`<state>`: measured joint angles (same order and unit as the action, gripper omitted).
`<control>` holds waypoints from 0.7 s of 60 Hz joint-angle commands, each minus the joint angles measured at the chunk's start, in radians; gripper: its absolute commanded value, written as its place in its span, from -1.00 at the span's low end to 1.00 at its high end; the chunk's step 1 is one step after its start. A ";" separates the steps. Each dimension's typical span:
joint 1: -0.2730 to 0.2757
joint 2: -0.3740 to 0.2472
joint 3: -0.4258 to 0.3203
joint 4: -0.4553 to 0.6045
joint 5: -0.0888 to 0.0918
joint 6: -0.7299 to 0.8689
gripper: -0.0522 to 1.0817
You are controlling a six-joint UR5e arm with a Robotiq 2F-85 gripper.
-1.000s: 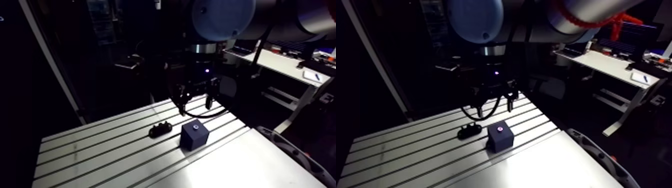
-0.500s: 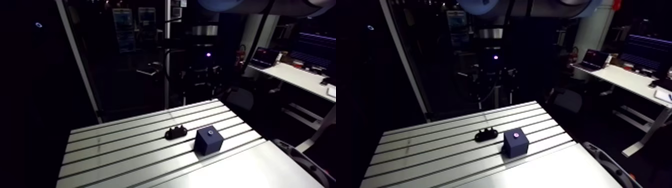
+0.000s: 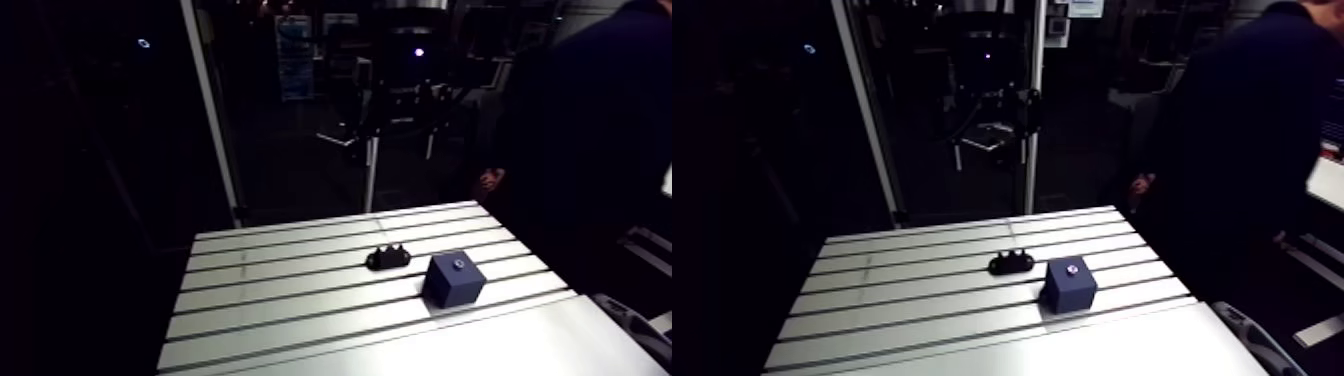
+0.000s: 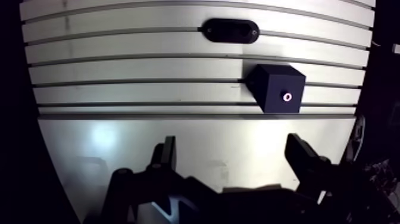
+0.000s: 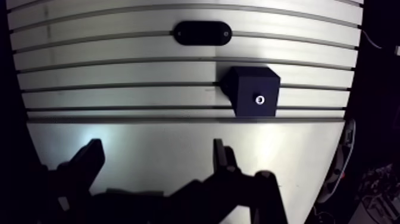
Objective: Pick up the M10 bolt and insert it into the hole until fully seated.
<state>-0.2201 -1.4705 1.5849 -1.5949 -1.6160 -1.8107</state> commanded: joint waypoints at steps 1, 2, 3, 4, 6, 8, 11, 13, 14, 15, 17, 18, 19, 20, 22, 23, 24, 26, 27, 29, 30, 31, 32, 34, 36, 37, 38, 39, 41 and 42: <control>0.126 0.043 -0.134 0.083 0.001 0.067 -0.90; 0.126 0.043 -0.134 0.083 0.001 0.067 -0.90; 0.126 0.043 -0.132 0.083 0.001 0.070 -0.90; 0.126 0.043 -0.132 0.083 0.001 0.070 -0.90; 0.127 0.043 -0.129 0.083 0.004 0.078 -0.90; 0.128 0.043 -0.127 0.083 0.008 0.091 -0.90; 0.139 0.040 -0.124 0.082 0.023 0.116 -0.90; 0.145 0.039 -0.124 0.082 0.028 0.122 -0.90; 0.145 0.039 -0.124 0.082 0.028 0.122 -0.90; 0.149 0.039 -0.124 0.080 0.030 0.122 -0.90; 0.149 0.037 -0.124 0.080 0.033 0.122 -0.90; 0.150 0.035 -0.124 0.080 0.036 0.123 -0.90; 0.150 0.035 -0.124 0.080 0.036 0.123 -0.90; 0.151 0.031 -0.124 0.079 0.041 0.123 -0.90; 0.151 0.030 -0.125 0.079 0.045 0.123 -0.90; 0.151 0.030 -0.125 0.079 0.045 0.123 -0.90; 0.151 0.027 -0.128 0.079 0.047 0.123 -0.90; 0.151 0.025 -0.134 0.079 0.048 0.123 -0.90; 0.151 0.025 -0.134 0.079 0.048 0.123 -0.90; 0.151 0.025 -0.140 0.079 0.048 0.123 -0.90; 0.151 0.025 -0.146 0.079 0.048 0.123 -0.90; 0.151 0.025 -0.146 0.079 0.048 0.123 -0.90; 0.151 0.025 -0.151 0.080 0.048 0.123 -0.90; 0.151 0.024 -0.153 0.080 0.048 0.123 -0.90; 0.151 0.023 -0.153 0.080 0.048 0.121 -0.90; 0.151 0.022 -0.153 0.081 0.048 0.121 -0.90; 0.151 0.022 -0.153 0.081 0.048 0.121 -0.90; 0.151 0.022 -0.154 0.082 0.048 0.121 -0.90; 0.151 0.020 -0.154 0.082 0.048 0.120 -0.90; 0.151 0.020 -0.154 0.082 0.048 0.120 -0.90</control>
<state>-0.0713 -1.4451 1.4424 -1.5156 -1.5715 -1.6911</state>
